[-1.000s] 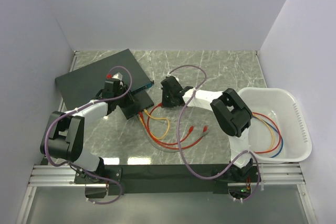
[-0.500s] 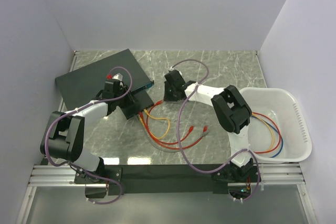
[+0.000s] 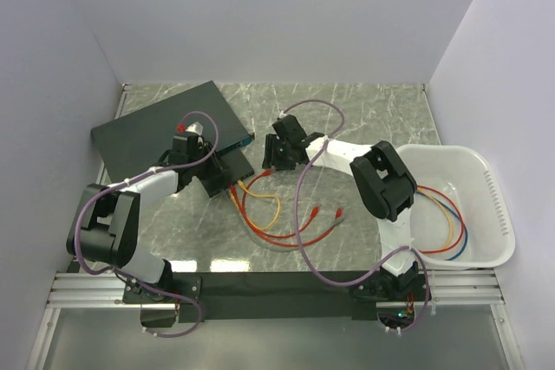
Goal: Insert the plug into the switch port
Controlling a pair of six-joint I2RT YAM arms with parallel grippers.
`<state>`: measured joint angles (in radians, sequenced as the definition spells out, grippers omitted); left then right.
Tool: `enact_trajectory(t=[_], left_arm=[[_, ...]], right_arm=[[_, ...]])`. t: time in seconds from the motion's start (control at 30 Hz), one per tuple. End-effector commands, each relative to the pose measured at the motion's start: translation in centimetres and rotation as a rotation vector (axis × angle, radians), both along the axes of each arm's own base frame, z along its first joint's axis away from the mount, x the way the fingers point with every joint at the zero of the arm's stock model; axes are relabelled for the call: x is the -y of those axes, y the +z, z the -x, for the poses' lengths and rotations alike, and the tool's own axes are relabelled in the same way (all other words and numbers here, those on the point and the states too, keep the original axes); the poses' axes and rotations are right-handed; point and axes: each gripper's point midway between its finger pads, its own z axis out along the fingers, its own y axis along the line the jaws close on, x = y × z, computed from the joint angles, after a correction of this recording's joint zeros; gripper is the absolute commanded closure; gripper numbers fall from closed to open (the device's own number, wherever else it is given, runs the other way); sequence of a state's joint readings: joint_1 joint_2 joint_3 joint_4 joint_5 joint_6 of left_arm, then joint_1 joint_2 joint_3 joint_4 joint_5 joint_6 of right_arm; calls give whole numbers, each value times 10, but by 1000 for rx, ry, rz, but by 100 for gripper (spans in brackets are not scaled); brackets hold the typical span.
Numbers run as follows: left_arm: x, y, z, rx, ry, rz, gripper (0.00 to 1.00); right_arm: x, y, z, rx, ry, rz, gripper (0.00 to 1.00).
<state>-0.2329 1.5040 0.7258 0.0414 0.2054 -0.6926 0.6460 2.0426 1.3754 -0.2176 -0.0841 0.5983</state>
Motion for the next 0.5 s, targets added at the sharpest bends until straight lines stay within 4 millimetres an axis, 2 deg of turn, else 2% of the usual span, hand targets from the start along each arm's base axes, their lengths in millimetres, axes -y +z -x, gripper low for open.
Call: enact_trajectory(t=[0.0, 0.13, 0.33, 0.47], left_arm=[[3, 9, -3, 42, -15, 12, 67], [4, 6, -3, 38, -19, 19, 68], [3, 6, -1, 39, -19, 13, 68], [2, 4, 0, 36, -20, 5, 68]], right_arm=[[1, 16, 12, -7, -1, -22, 41], [-1, 7, 16, -31, 3, -29, 42], [-6, -17, 10, -66, -1, -18, 44], [-12, -25, 10, -89, 2, -35, 52]])
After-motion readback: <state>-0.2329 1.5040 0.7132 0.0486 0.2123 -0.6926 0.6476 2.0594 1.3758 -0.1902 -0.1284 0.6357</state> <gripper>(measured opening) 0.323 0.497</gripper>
